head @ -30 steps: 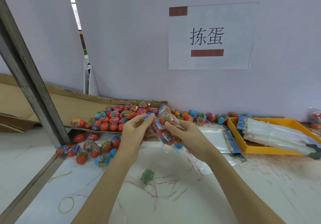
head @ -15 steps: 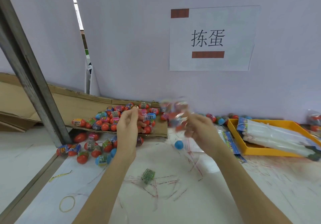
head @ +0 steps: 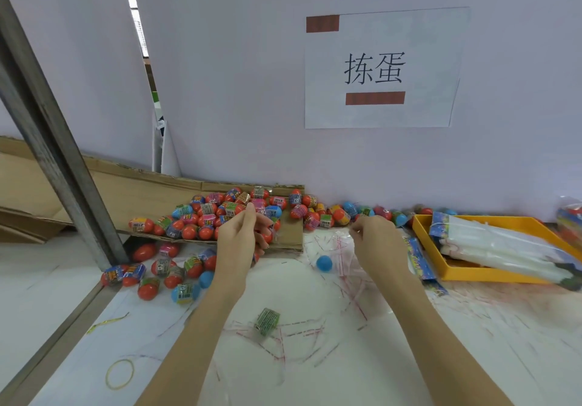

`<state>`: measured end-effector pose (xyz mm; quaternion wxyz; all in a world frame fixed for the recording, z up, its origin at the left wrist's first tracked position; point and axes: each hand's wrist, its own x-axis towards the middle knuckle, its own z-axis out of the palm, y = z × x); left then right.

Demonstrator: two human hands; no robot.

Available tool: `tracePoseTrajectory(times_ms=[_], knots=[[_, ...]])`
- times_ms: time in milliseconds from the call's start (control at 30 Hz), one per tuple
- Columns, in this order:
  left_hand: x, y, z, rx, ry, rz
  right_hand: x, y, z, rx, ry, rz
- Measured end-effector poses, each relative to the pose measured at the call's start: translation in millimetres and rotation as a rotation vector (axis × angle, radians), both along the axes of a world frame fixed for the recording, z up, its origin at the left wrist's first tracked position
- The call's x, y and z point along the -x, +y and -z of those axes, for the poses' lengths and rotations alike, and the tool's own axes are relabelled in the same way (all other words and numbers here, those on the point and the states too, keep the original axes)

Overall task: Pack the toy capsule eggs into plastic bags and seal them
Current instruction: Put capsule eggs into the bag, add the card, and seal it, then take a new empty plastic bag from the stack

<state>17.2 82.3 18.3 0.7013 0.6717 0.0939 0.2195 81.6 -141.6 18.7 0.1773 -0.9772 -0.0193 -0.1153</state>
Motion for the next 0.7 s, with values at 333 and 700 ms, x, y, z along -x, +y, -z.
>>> tracePoseTrajectory(times_ms=[333,700], knots=[[-3.3,-0.3,7.3,-0.088,0.008,0.042,-0.5,-28.0,-14.9,0.247,0.284,-0.134],[-3.8,-4.7,12.7,-0.311,-0.036,0.089,-0.2,-38.4,28.4,0.022,-0.114,-0.123]])
